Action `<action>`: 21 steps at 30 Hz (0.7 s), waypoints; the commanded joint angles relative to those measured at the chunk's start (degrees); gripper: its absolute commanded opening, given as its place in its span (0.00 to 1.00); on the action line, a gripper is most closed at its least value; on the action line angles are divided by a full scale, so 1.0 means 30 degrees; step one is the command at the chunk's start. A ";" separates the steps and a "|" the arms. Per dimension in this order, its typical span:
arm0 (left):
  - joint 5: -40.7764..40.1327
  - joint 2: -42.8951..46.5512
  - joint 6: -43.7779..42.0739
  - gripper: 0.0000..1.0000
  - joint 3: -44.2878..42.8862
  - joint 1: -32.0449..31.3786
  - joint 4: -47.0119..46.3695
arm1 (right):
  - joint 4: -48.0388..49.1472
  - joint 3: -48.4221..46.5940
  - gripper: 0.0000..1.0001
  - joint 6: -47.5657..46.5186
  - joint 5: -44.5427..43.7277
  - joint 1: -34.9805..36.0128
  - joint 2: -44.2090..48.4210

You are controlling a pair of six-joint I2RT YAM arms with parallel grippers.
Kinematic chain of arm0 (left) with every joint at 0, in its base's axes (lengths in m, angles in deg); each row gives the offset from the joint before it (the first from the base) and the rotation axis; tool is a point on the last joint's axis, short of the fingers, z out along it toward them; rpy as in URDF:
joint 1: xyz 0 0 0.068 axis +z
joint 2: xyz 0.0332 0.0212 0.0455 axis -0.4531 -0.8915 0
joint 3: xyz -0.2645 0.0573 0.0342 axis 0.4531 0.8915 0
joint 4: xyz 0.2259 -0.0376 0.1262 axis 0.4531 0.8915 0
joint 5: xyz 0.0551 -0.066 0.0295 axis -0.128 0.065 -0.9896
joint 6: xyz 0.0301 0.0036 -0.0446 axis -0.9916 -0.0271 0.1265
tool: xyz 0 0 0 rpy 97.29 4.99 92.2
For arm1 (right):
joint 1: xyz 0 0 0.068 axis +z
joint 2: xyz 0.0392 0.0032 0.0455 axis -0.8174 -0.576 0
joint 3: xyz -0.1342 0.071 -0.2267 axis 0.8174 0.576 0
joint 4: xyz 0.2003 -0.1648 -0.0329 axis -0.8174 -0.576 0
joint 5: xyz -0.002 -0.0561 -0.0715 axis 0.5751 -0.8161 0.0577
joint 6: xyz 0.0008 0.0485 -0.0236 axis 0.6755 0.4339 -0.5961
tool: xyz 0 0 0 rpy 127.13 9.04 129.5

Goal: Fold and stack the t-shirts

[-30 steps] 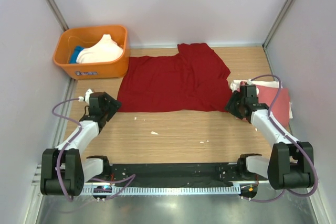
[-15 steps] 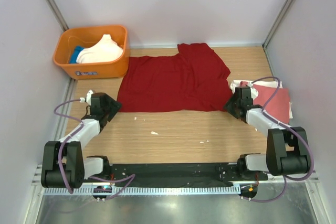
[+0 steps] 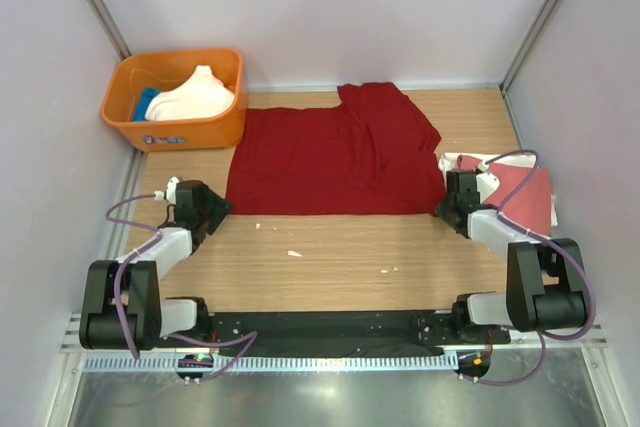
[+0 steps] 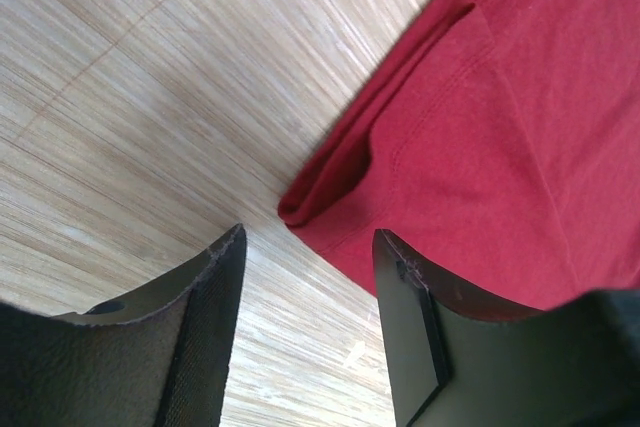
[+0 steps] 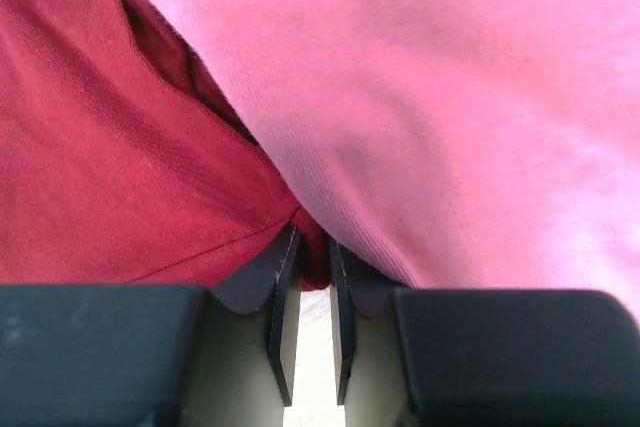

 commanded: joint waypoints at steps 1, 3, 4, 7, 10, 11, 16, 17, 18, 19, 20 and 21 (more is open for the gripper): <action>-0.0216 -0.0262 0.0298 0.54 0.0274 -0.0006 -0.1268 | 0.0441 0.0352 0.22 0.0201 -0.1499 0.0046 0.0834; -0.0129 -0.0495 0.0416 0.53 0.0304 -0.0006 -0.1445 | 0.0470 0.0353 0.21 0.0201 -0.1382 0.0017 0.0835; -0.0070 -0.0700 0.0503 0.50 0.0276 -0.0006 -0.1649 | 0.0500 0.0382 0.20 0.0230 -0.1352 0.0017 0.0835; -0.0156 -0.1169 0.0621 0.47 0.0275 -0.0093 -0.2058 | 0.0558 0.0382 0.16 0.0259 -0.1323 0.0017 0.0864; 0.0281 -0.2252 0.1060 0.48 0.0188 -0.0356 -0.2731 | 0.0618 0.0441 0.16 0.0259 -0.1293 0.0017 0.1010; 0.0457 -0.2545 0.1235 0.49 0.0042 -0.0444 -0.2793 | 0.0646 0.0412 0.16 0.0230 -0.1293 0.0017 0.1040; 0.0547 -0.3484 0.1471 0.42 0.0157 -0.0972 -0.3231 | 0.0559 0.0411 0.01 0.0230 -0.1264 0.0017 0.1099; 0.0575 -0.3485 0.1413 0.22 0.0245 -0.0972 -0.3378 | 0.0530 0.0382 0.01 0.0230 -0.1264 0.0046 0.1128; 0.0576 -0.3485 0.1296 0.13 0.0362 -0.0972 -0.3524 | 0.0500 0.0382 0.01 0.0201 -0.1264 0.0017 0.1215; 0.0517 -0.3369 0.1208 0.04 0.0363 -0.1001 -0.3497 | 0.0500 0.0382 0.01 0.0230 -0.1235 0.0017 0.1245; 0.0430 -0.3310 0.1178 0.00 0.0334 -0.0973 -0.3380 | 0.0442 0.0295 0.01 0.0201 -0.1264 0.0017 0.1303; 0.0255 -0.3164 0.1120 0.00 0.0276 -0.0972 -0.3147 | 0.0267 0.0236 0.01 0.0172 -0.1293 0.0046 0.1362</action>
